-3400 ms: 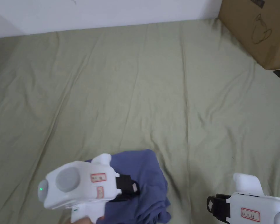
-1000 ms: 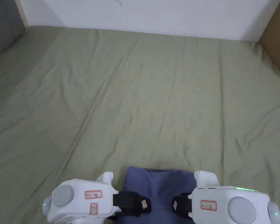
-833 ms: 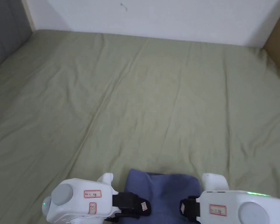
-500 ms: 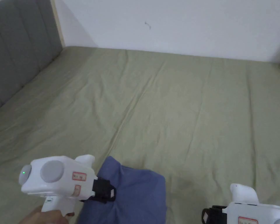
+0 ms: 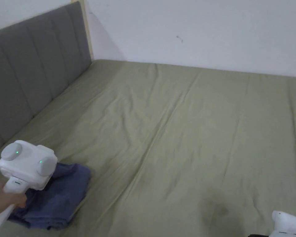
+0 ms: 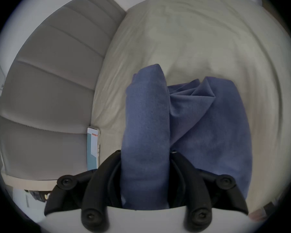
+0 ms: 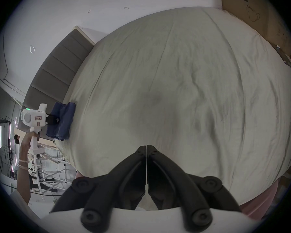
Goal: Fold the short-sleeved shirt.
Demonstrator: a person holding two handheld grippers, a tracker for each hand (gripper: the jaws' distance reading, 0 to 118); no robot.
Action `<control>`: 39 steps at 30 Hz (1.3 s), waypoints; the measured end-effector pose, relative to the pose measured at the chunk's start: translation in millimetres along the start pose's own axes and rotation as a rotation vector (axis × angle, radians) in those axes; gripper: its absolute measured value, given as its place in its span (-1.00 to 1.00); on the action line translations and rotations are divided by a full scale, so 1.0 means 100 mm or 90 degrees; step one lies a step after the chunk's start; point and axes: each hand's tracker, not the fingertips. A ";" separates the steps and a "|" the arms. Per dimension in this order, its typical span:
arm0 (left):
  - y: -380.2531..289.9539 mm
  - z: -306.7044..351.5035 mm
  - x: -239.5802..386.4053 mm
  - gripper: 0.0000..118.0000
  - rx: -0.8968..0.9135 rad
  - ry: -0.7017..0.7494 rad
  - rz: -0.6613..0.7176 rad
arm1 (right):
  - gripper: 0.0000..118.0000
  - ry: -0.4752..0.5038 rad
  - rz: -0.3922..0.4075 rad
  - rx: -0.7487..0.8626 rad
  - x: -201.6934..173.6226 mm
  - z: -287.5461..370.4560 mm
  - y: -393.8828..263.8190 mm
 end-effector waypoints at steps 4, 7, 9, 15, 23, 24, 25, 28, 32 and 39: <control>-0.09 0.05 -0.07 0.49 0.015 -0.010 0.058 | -1.00 -0.002 0.009 -0.012 -0.01 -0.03 -0.02; -0.09 0.22 -0.11 0.50 0.023 -0.011 0.061 | -1.00 -0.002 0.014 -0.018 -0.02 -0.05 -0.03; -0.09 0.39 -0.10 0.50 0.040 -0.015 0.059 | -1.00 0.000 0.012 -0.018 -0.01 -0.04 -0.04; -0.17 1.10 0.11 0.03 0.157 -0.105 0.071 | -1.00 0.007 0.011 -0.007 0.05 0.05 -0.08; -0.70 1.95 0.90 -0.94 0.272 -0.276 0.161 | -1.00 0.019 0.005 0.040 0.20 0.37 -0.23; -0.79 2.02 0.97 -0.96 0.290 -0.295 0.184 | -1.00 0.014 0.014 0.055 0.20 0.45 -0.25; -0.86 2.08 1.03 -0.99 0.291 -0.301 0.207 | -1.00 0.009 0.029 0.075 0.20 0.53 -0.26; -1.06 2.34 1.21 -1.00 0.338 -0.281 0.218 | -1.00 -0.012 0.063 0.132 0.17 0.76 -0.32; -1.22 2.64 1.42 -1.00 0.379 -0.315 0.192 | -1.00 -0.025 0.083 0.213 0.07 1.03 -0.40; -1.49 3.24 1.74 -1.00 0.515 -0.291 0.180 | -1.00 -0.115 0.154 0.355 -0.17 1.40 -0.65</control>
